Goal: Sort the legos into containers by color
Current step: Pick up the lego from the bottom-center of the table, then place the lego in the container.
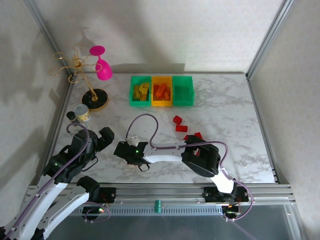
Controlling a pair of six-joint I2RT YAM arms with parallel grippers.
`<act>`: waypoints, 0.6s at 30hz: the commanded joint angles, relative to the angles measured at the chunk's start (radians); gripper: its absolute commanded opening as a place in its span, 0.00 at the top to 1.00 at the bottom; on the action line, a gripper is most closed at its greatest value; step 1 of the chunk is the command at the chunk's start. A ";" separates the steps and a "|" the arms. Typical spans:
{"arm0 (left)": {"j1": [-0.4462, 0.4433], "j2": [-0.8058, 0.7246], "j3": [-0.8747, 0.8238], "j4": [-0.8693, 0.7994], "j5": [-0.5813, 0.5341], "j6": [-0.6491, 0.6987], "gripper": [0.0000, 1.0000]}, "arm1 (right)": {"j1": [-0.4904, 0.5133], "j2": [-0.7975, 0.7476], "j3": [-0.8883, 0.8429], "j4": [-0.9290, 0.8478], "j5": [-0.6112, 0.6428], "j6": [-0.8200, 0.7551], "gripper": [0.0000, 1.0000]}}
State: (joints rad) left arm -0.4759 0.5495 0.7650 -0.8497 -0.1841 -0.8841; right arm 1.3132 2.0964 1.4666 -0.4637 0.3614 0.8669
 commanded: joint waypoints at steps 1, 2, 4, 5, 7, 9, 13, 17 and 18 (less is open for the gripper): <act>0.010 0.003 0.022 0.006 -0.008 0.001 0.00 | -0.012 -0.086 -0.031 0.018 -0.007 -0.024 0.68; 0.010 0.005 0.022 0.010 -0.004 0.000 0.00 | -0.024 -0.104 -0.041 0.025 -0.008 -0.027 0.69; 0.010 0.012 0.020 0.023 0.008 0.003 0.00 | -0.044 -0.141 -0.064 0.045 -0.003 -0.043 0.69; 0.010 0.017 0.018 0.033 0.017 0.006 0.00 | -0.061 -0.164 -0.079 0.055 0.003 -0.055 0.68; 0.010 0.030 0.013 0.056 0.039 0.015 0.00 | -0.101 -0.201 -0.103 0.076 0.012 -0.084 0.68; 0.010 0.049 0.010 0.076 0.055 0.021 0.00 | -0.154 -0.232 -0.118 0.095 0.033 -0.121 0.68; 0.010 0.068 -0.013 0.162 0.100 0.033 0.00 | -0.282 -0.262 -0.122 0.154 0.055 -0.216 0.68; 0.010 0.098 -0.036 0.254 0.125 0.031 0.00 | -0.400 -0.236 -0.059 0.192 0.088 -0.298 0.68; 0.010 0.116 -0.036 0.267 0.128 0.033 0.00 | -0.421 -0.223 -0.042 0.202 0.101 -0.316 0.68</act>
State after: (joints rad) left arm -0.4759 0.6376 0.7422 -0.6685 -0.0925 -0.8673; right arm 0.9291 1.8584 1.3701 -0.3035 0.4042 0.6411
